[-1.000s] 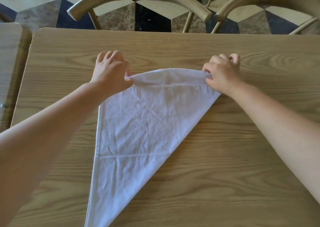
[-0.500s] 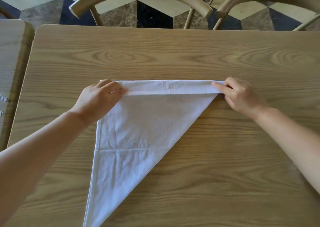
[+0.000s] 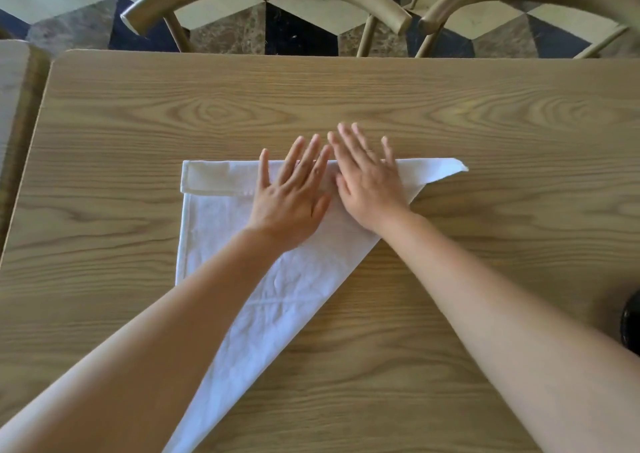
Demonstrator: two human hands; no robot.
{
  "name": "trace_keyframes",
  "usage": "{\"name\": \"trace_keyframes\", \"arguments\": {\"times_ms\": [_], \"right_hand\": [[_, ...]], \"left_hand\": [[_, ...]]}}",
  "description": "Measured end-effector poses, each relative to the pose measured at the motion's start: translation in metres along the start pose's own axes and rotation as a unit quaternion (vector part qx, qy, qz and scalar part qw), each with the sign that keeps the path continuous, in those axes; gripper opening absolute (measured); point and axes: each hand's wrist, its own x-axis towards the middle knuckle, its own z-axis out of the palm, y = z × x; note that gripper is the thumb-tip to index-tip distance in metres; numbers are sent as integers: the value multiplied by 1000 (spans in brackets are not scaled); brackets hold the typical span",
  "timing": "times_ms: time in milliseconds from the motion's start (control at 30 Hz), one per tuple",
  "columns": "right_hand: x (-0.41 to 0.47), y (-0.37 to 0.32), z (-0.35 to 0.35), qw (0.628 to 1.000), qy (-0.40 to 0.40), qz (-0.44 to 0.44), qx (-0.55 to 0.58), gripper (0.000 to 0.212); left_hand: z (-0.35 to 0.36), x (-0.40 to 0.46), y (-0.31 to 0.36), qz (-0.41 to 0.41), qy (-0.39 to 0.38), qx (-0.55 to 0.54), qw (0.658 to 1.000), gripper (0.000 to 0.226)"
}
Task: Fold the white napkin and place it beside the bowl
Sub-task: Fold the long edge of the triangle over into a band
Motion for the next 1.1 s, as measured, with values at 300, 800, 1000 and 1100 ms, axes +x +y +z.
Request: {"name": "trace_keyframes", "arguments": {"times_ms": [300,800,1000,1100], "right_hand": [[-16,77,-8,993,-80,72,-49,63],[-32,102,-23,988,-90,127,-23,53],[-32,110,-36,994,56,88,24,18],[-30,118,-47,989,20,111,100,9]], "left_hand": [[2,-15,-41,-2,-2,-1,1000,62],[-19,-26,-56,-247,-27,-124,961,59],[-9,-4,-26,-376,24,-113,919,75],[-3,-8,-23,-353,35,-74,932,81]]}}
